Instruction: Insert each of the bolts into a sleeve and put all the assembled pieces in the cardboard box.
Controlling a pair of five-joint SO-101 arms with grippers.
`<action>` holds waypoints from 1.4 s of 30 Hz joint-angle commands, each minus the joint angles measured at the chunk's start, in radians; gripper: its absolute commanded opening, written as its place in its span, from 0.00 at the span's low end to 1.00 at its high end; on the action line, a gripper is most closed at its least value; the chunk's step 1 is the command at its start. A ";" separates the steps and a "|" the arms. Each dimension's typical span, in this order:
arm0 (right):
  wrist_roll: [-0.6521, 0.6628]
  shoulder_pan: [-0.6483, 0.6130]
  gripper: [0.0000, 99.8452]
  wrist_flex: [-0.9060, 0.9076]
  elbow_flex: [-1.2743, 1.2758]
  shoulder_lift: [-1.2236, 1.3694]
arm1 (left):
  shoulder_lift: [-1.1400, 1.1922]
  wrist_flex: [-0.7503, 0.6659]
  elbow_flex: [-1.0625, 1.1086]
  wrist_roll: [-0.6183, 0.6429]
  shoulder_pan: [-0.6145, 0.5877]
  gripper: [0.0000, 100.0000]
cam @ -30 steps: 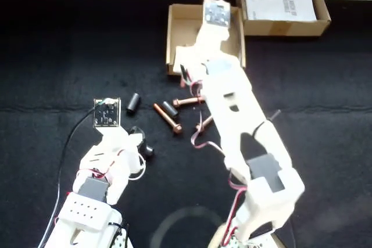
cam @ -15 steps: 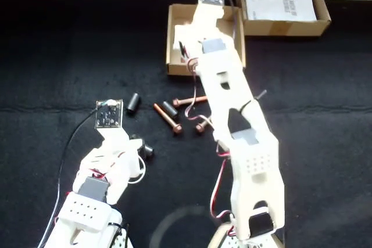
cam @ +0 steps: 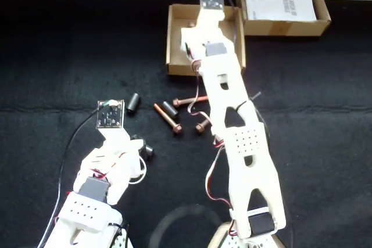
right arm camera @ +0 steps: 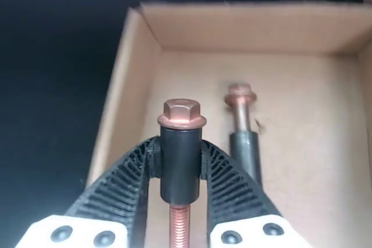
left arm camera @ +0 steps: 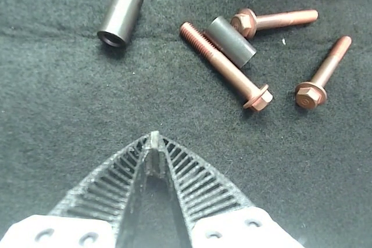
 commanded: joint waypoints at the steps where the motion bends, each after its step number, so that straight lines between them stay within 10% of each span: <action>1: 0.023 0.012 0.01 0.001 -0.061 0.002 | -0.008 0.003 -0.030 0.005 0.016 0.01; 22: 0.086 -0.012 0.12 0.240 -0.236 0.022 | -0.010 0.005 0.012 0.005 0.016 0.01; 35: 0.060 -0.082 0.12 0.799 -0.651 -0.070 | 0.002 0.292 -0.226 0.110 0.018 0.17; 42: 0.003 -0.134 0.12 0.903 -0.651 -0.173 | 0.387 0.460 -0.590 0.112 0.012 0.17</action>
